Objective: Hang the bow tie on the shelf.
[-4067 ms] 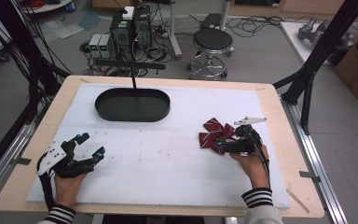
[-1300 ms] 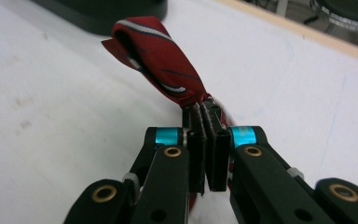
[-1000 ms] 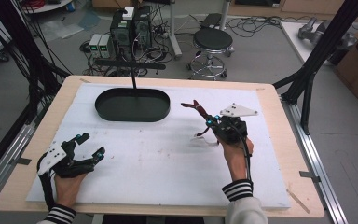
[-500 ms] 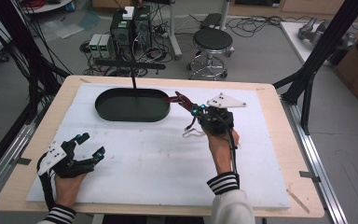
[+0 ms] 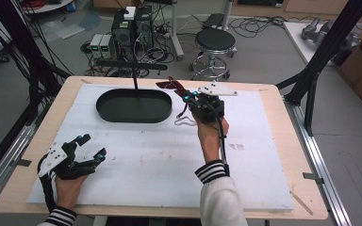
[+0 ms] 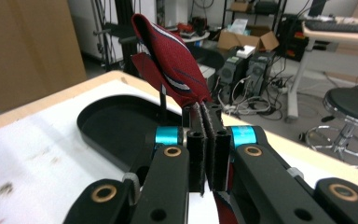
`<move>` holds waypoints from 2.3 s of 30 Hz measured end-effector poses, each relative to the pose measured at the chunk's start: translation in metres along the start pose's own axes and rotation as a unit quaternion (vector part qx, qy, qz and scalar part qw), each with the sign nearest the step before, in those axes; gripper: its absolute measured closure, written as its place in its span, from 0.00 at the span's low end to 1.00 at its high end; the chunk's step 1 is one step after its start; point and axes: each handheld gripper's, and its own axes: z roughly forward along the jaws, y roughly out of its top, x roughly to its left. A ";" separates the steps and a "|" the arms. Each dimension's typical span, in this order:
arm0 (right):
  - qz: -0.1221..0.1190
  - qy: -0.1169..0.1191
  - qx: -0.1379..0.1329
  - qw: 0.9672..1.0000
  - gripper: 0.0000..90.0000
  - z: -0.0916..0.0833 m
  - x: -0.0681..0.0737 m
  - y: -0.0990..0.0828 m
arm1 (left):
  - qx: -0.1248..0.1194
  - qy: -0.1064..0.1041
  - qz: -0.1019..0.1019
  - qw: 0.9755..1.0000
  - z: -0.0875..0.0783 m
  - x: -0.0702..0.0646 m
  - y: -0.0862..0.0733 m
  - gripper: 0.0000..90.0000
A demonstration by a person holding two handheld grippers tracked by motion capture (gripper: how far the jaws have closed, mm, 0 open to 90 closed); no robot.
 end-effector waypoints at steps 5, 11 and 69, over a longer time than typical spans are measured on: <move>0.004 -0.005 -0.011 1.000 0.99 0.010 -0.001 0.007 | 0.001 0.000 0.005 1.000 0.000 0.000 0.000 0.18; 0.009 -0.005 -0.028 1.000 0.99 0.023 -0.004 0.017 | 0.001 0.000 0.000 1.000 0.000 0.000 0.000 0.18; 0.004 0.023 -0.074 0.997 0.99 0.129 -0.003 0.070 | 0.000 -0.003 -0.002 1.000 0.000 0.001 0.000 0.18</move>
